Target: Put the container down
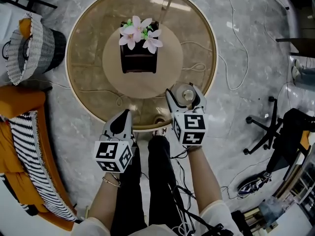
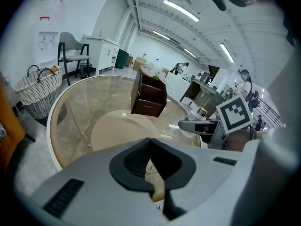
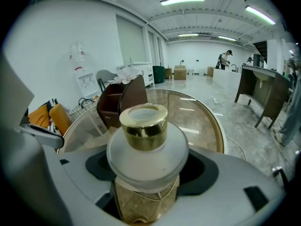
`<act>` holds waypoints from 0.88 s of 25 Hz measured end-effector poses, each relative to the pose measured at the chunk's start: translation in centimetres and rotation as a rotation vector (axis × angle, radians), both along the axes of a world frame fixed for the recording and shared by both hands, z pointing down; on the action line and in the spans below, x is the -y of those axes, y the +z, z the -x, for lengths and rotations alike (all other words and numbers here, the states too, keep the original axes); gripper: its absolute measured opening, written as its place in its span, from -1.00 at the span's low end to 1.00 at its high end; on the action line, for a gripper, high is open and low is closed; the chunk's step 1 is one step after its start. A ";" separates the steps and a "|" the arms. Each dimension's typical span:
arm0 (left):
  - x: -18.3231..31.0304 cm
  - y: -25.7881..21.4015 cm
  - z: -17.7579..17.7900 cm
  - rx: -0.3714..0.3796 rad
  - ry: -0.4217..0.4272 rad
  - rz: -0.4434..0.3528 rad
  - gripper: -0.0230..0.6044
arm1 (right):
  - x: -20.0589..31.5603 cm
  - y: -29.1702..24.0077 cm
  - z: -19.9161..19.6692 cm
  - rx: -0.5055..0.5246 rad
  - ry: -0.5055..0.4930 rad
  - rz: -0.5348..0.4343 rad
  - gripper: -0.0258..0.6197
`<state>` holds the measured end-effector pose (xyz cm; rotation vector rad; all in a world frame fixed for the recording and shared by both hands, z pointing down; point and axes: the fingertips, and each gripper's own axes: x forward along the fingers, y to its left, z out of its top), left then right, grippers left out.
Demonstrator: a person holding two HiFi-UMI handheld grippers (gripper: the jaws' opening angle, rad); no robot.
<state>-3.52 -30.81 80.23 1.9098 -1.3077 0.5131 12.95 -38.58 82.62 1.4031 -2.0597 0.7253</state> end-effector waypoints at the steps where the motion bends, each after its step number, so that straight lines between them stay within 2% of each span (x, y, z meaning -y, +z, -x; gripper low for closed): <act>1: 0.0 0.1 0.0 0.001 0.000 0.001 -0.90 | -0.1 0.2 0.0 -0.003 -0.001 0.003 0.15; 22: 0.1 0.6 -0.3 -0.004 -0.002 0.009 -0.90 | -0.8 1.7 0.2 -0.062 -0.028 -0.003 0.16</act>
